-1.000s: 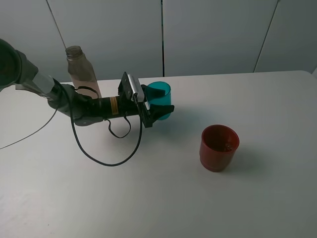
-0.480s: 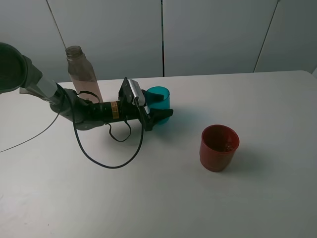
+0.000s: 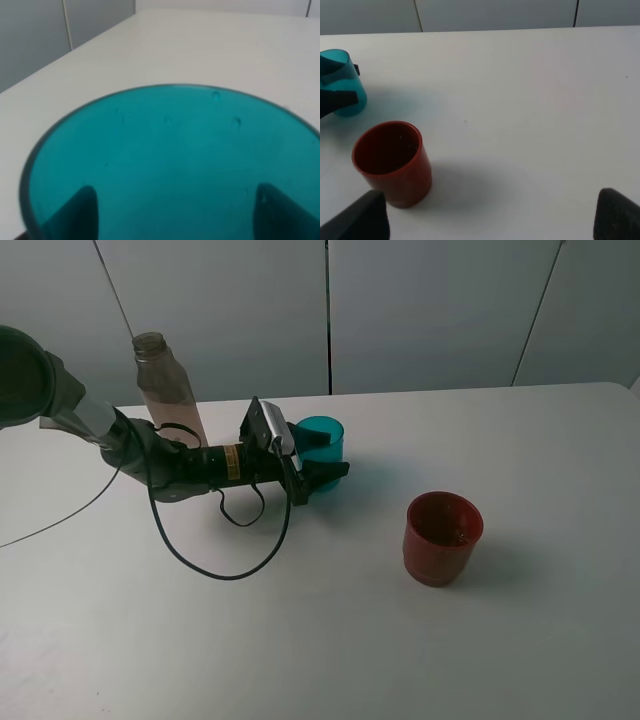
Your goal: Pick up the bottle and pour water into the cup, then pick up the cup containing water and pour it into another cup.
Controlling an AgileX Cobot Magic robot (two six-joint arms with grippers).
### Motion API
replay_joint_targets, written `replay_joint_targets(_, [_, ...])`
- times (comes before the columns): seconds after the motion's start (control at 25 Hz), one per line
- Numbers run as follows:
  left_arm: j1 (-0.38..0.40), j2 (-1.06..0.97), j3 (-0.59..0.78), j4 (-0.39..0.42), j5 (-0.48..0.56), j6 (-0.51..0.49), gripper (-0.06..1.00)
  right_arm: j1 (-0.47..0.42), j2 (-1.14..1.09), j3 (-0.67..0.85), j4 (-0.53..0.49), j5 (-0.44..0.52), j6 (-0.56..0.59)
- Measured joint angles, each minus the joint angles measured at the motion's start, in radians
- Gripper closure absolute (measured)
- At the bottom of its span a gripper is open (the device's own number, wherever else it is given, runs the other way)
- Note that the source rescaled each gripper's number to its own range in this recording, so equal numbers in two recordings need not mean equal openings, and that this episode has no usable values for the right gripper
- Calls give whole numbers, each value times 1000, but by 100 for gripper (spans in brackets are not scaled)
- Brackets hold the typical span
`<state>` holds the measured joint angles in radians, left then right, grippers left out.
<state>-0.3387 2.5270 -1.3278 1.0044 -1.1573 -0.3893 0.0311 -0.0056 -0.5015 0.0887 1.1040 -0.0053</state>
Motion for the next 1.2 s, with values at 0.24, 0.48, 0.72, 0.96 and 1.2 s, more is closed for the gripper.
replay_joint_targets(0.24, [0, -59, 0, 23, 12, 0, 3, 0, 0, 0, 0, 0, 0])
replay_joint_targets(0.48, [0, -180, 0, 31, 21, -49, 2, 0, 0, 0, 0, 0, 0])
replay_joint_targets(0.72, [0, -368, 0, 76, 156, -184, 2, 0, 0, 0, 0, 0, 0])
replay_joint_targets(0.96, [0, -551, 0, 85, 282, -313, 2, 0, 0, 0, 0, 0, 5])
replay_joint_targets(1.2, [10, -716, 2, 30, 585, -405, 2, 0, 0, 0, 0, 0, 5])
